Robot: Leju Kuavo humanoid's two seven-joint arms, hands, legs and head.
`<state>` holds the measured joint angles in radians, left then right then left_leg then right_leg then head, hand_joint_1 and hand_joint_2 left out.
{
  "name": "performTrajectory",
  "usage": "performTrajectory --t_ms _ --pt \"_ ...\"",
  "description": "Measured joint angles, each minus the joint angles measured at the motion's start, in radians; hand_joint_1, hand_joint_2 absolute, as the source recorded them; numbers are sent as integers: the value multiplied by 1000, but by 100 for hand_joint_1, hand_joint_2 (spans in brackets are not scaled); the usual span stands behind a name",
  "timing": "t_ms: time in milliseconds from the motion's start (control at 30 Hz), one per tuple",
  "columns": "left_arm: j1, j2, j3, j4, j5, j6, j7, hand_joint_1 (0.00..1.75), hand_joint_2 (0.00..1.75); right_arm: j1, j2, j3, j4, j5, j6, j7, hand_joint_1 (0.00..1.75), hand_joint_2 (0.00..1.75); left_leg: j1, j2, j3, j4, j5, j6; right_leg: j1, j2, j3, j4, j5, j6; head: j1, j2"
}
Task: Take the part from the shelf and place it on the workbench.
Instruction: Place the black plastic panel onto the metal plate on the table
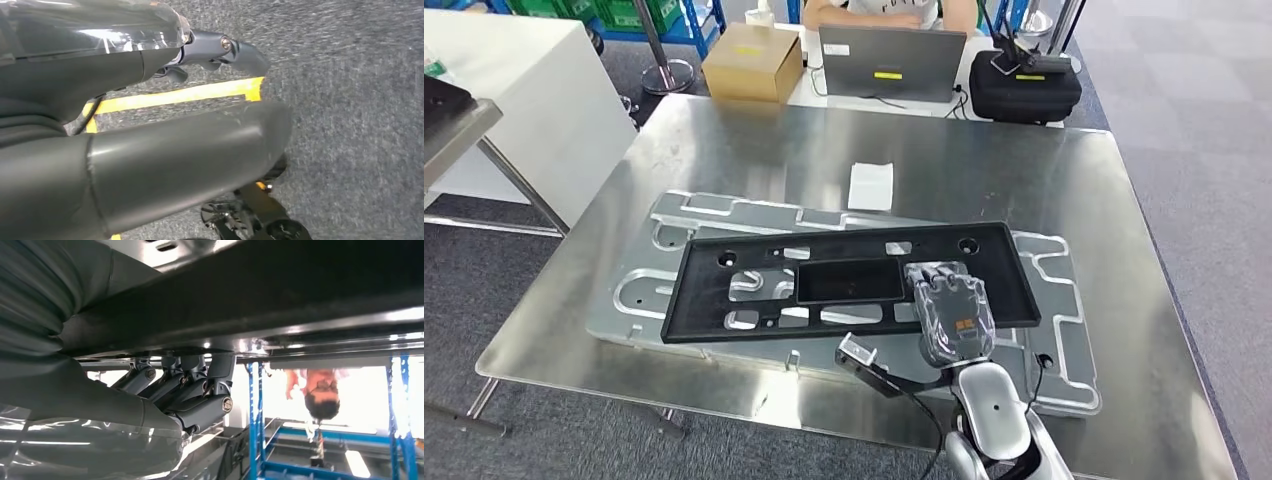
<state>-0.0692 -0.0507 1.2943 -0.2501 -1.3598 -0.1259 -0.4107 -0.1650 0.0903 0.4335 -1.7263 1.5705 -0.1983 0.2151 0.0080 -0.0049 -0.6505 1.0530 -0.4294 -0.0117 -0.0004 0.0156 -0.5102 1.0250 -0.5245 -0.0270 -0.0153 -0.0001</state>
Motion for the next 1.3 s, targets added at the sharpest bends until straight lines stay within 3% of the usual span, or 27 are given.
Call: performTrajectory --t_ms 33,133,167,200,267,300,333,367,433,500,600,667,767,800,833,900,967,1000,1133,1200,1300 --pt "3 1 0 0 0 0 0 0 0 1 0 0 2 0 -1 0 175 175 -2 0 -4 -6 26 6 1 2 1 2 -7 6 1 0" --pt "2 1 0 1 0 0 -2 0 0 2 0 0 3 0 -3 -3 175 175 0 -3 4 -15 27 21 0 1 -1 7 -29 24 2 0" --pt "-1 2 0 1 0 0 -2 0 0 0 0 -1 2 0 -4 -4 175 175 2 -3 8 -19 26 26 -1 -1 -13 34 -45 30 4 0" --pt "-5 2 0 1 0 0 -2 0 0 -1 0 -3 1 -1 -5 -7 175 175 3 -3 12 -21 24 30 -2 -3 -38 82 -67 34 5 0" --pt "-9 4 0 1 0 0 -3 0 0 0 0 -13 3 -4 -5 -12 175 175 2 -3 19 -22 15 38 -5 -6 -118 212 -109 40 7 0" --pt "-9 4 0 1 0 0 -3 0 0 2 0 -22 4 -7 -5 -14 175 175 1 -3 23 -22 11 39 -6 -6 -154 257 -114 42 7 0" --pt "-9 5 0 1 0 0 -3 0 0 5 1 -34 5 -9 -4 -17 175 175 0 -4 29 -22 6 40 -6 -6 -175 271 -100 41 7 0" --pt "-8 5 0 1 0 0 -3 0 0 7 1 -46 7 -12 -3 -20 175 175 -1 -4 35 -21 2 39 -5 -7 -177 250 -69 39 7 0" --pt "-8 5 0 2 -1 0 -2 0 0 7 4 -77 10 -22 -1 -29 175 175 -4 -5 48 -21 -7 37 0 -7 -142 133 20 27 7 0" --pt "-12 5 -1 3 -1 3 0 0 0 8 13 -116 14 -35 0 -37 175 175 -9 -8 52 -18 -16 31 6 -10 -108 34 65 13 7 0" --pt "-13 7 -1 4 0 10 4 0 0 15 28 -182 25 -49 1 -46 175 175 -9 -9 53 -17 -23 18 6 -14 -98 6 67 1 7 0" --pt "-12 8 -1 5 0 12 6 0 0 18 35 -215 33 -52 1 -49 175 175 -8 -6 43 13 -46 7 -1 -15 -90 -5 70 -7 5 0" --pt "-13 10 0 5 2 13 8 0 0 23 48 -254 45 -58 1 -53 175 175 1 -3 -31 177 -130 -11 -3 -16 -83 -8 68 -16 1 0" --pt "-12 11 0 5 3 13 9 0 44 26 52 -270 51 -60 2 -55 131 175 4 -3 -56 226 -145 -16 -3 -16 -82 -7 66 -16 1 0" --pt "-12 11 0 5 4 14 11 0 87 29 55 -287 58 -63 3 -57 87 175 7 -2 -67 244 -141 -20 -4 -16 -80 -5 63 -15 2 0" --pt "-12 12 0 5 4 14 12 0 175 33 60 -316 70 -70 4 -62 0 175 14 -1 -34 168 -81 -27 -6 -15 -76 0 56 -9 1 0" --pt "-13 13 -1 5 3 14 13 0 175 34 65 -339 80 -76 6 -68 0 175 16 0 24 47 -31 -27 -6 -14 -72 9 46 -1 1 0" --pt "-14 13 -1 5 2 15 14 0 175 36 67 -349 85 -79 8 -72 0 175 14 -1 41 12 -23 -23 -5 -14 -73 12 43 4 0 0" --pt "-15 13 -1 5 1 20 21 0 0 43 76 -384 100 -85 9 -83 0 175 12 -2 51 -10 -25 7 -3 -12 -75 17 36 22 2 0" --pt "-16 13 -1 5 4 18 22 0 0 44 78 -401 105 -90 9 -86 0 175 14 -1 56 -19 -22 21 -5 -13 -97 67 2 32 7 0" --pt "-18 13 -1 5 5 16 22 0 0 53 79 -426 115 -95 9 -92 0 175 12 -1 57 -21 -23 31 -7 -14 -189 245 -74 39 11 0"
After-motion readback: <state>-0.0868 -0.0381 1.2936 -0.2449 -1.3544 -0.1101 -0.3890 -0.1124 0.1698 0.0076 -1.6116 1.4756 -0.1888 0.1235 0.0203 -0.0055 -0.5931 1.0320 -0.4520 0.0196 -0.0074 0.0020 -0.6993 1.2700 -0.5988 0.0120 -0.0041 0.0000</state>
